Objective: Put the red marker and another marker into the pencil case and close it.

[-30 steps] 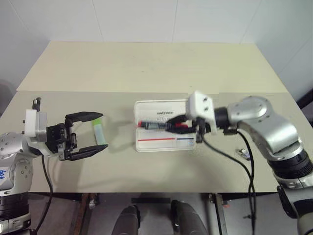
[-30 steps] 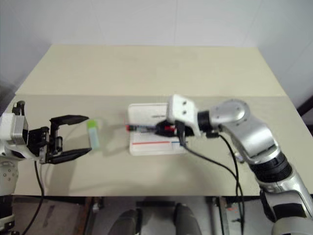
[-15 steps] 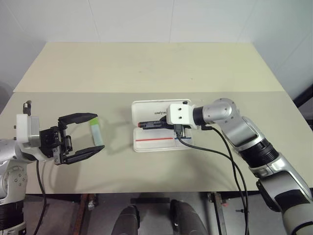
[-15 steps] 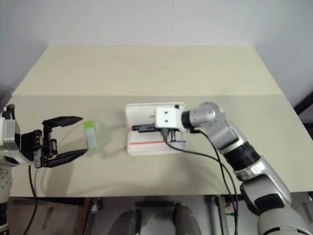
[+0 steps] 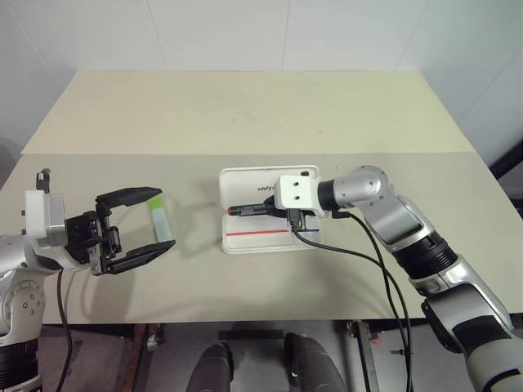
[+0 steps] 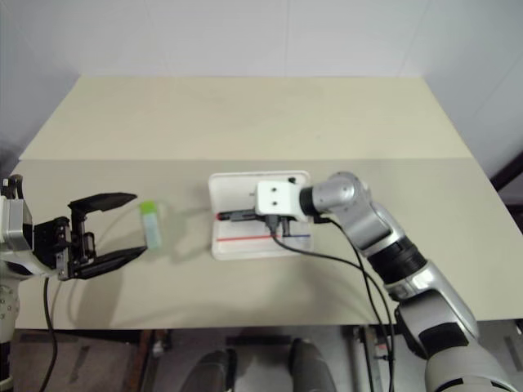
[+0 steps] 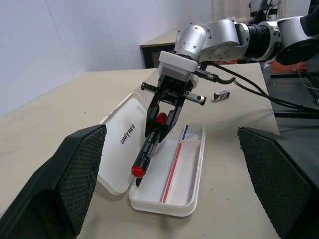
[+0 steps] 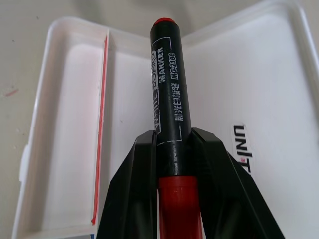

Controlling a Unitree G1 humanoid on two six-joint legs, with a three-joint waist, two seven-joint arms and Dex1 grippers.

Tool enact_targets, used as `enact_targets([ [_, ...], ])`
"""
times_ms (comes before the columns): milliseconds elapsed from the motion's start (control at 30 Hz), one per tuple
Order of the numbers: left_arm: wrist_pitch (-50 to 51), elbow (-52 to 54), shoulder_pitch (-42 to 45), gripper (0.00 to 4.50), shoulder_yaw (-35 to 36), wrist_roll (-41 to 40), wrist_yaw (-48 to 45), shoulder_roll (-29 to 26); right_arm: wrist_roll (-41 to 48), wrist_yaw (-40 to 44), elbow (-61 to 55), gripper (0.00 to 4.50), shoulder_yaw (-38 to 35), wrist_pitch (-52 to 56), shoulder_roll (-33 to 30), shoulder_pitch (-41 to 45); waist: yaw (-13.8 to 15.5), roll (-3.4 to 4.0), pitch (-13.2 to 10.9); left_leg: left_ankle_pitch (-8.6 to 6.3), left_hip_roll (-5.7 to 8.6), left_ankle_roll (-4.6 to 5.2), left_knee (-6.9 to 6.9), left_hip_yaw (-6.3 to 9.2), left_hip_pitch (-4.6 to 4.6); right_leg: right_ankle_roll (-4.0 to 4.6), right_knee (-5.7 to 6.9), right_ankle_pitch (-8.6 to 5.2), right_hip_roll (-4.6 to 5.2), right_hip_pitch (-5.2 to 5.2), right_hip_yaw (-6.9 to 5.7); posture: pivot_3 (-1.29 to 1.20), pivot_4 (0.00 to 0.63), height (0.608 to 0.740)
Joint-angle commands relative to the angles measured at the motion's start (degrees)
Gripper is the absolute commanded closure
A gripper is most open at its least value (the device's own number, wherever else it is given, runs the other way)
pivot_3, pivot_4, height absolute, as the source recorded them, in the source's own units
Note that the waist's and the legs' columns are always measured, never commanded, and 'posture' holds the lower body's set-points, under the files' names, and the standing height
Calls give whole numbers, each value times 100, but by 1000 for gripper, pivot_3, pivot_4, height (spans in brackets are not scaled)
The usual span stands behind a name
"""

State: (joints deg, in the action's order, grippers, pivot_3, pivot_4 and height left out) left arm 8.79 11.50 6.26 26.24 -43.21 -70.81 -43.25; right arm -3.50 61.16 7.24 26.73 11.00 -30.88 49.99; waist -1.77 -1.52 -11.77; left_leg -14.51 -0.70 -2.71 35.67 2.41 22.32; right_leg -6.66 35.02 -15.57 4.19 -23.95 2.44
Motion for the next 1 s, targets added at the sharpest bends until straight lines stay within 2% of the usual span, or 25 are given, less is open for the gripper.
enact_targets([
  [33, -18, 160, 76, 0, 88, -114, 23, -55, -74, -30, -2, 2407, -137, -82, 32, -50, 1, 0, 0, 0, 0, 0, 0, 0, 0, 0, 0, 0, 0, 0, 0, 0, 150, 740],
  [233, -13, 172, 75, 0, 84, -113, 41, -43, 64, 208, -271, 250, -257, 92, -75, -166, 0, 0, 0, 0, 0, 0, 1, -1, 0, 0, 2, 0, -1, 0, 0, 0, 150, 740],
  [267, -11, 183, 68, 0, 84, -118, 47, -38, 134, 283, -361, 13, -295, 168, -102, -180, 1, 0, 0, 0, 0, 0, 1, 0, 0, 0, 2, 0, -1, 0, 0, 0, 150, 740],
  [533, -21, 425, -41, 0, 74, -137, 240, 83, 1552, 1132, -1621, 13, -976, 1559, -431, -358, 14, 0, 0, 0, -1, 0, 3, 1, 0, -1, 2, 0, 0, 2, 0, 0, 150, 740],
  [700, -392, 640, -83, 0, 161, 87, 695, 429, 2202, 1294, -1956, 13, -1442, 2023, -695, -459, 19, 0, 0, -1, -2, 0, 12, 3, -1, 0, 4, 0, 0, 6, -1, 0, 150, 740],
  [833, -768, 902, -170, 0, 267, 461, 1375, 759, 2776, 1266, -2163, 13, -1960, 2358, -888, -640, 19, 0, 0, -2, -1, -1, 20, 3, 0, -2, 3, 1, 0, 9, 0, 0, 150, 740],
  [1000, -1057, 1267, -332, 0, 291, 1200, 2514, 1154, 3583, 993, -2211, 13, -2881, 2161, -625, -1037, 26, -1, 0, -6, -2, -1, 32, 3, -1, -8, 1, 5, -2, 18, 1, 0, 150, 740],
])
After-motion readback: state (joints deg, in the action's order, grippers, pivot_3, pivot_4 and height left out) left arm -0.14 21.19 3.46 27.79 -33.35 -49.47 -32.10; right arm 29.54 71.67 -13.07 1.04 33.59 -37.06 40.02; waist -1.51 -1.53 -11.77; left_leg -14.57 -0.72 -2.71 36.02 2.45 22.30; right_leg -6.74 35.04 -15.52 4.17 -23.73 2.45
